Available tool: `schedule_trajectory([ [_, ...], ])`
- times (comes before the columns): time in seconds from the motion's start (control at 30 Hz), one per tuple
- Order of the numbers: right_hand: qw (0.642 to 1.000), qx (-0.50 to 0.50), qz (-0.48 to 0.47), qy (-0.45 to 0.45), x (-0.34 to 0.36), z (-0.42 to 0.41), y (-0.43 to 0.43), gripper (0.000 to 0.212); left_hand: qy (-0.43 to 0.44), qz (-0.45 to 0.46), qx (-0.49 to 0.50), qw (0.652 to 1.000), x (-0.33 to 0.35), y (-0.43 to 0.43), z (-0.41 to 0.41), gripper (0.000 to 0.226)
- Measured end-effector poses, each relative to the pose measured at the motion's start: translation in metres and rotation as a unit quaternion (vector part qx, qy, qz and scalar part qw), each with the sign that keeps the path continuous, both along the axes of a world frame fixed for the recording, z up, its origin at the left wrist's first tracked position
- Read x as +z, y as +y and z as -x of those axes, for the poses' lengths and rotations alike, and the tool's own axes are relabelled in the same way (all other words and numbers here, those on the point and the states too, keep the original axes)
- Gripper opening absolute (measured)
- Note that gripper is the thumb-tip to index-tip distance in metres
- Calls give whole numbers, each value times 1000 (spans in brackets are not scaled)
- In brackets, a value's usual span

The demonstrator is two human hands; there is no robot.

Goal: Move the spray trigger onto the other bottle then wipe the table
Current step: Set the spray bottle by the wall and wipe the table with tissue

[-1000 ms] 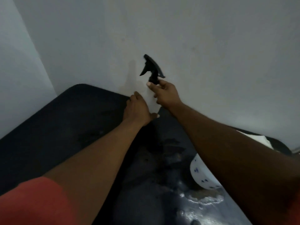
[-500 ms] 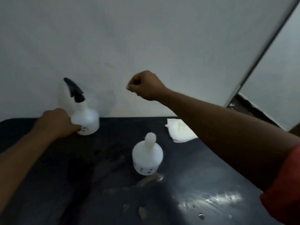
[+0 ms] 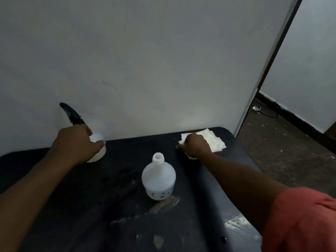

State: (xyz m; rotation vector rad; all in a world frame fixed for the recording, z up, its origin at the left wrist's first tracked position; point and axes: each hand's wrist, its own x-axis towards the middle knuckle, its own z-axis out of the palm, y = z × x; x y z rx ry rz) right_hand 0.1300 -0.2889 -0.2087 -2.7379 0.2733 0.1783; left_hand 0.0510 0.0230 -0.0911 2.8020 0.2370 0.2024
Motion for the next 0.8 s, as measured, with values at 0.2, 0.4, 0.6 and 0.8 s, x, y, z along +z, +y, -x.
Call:
schedule_trajectory([
  [0.2,992,-123,28,-3,11,5,0,21,-12,1,-2,1000,5,16,16,53],
  [0.4,962,-92,-208,-149,29,6,-15,21,-12,35,14,999,13,26,31,49],
  [0.6,878,-110,-434,-170,125,19,1,20,-42,101,15,994,36,18,41,42],
  [0.8,798,-30,-590,-121,185,46,67,20,-100,217,39,970,66,26,64,30],
])
